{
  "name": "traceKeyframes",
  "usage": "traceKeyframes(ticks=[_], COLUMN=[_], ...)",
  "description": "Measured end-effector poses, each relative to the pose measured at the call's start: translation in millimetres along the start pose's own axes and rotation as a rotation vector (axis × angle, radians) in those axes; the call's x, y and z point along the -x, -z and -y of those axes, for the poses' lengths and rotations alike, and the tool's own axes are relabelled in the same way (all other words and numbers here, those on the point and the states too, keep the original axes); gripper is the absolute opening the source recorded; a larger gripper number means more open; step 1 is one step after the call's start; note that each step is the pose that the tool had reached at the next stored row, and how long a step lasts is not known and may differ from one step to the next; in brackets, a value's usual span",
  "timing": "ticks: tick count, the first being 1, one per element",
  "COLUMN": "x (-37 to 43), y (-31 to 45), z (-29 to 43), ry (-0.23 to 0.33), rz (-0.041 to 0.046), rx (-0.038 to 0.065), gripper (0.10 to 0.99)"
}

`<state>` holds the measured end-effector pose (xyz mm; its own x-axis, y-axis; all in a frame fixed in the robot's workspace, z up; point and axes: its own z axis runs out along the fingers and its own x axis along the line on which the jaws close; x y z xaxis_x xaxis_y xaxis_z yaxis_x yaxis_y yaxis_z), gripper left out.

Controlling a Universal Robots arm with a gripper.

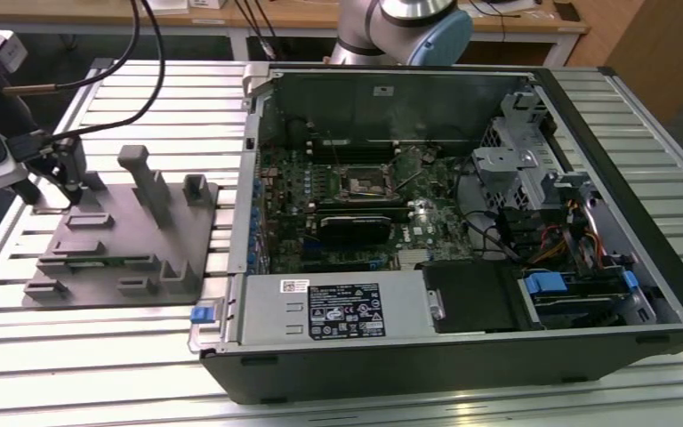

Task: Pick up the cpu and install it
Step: 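Pick up the cpu and move it towards the insertion slot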

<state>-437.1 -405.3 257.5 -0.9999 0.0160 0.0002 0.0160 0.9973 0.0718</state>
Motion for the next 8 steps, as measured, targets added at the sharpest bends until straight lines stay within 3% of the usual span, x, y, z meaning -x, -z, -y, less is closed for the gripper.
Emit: traceKeyframes(ticks=[8], x=[0.0], y=[6.4], z=[-0.5], ry=[0.0], rz=[0.0], rx=[0.0], gripper=[0.537])
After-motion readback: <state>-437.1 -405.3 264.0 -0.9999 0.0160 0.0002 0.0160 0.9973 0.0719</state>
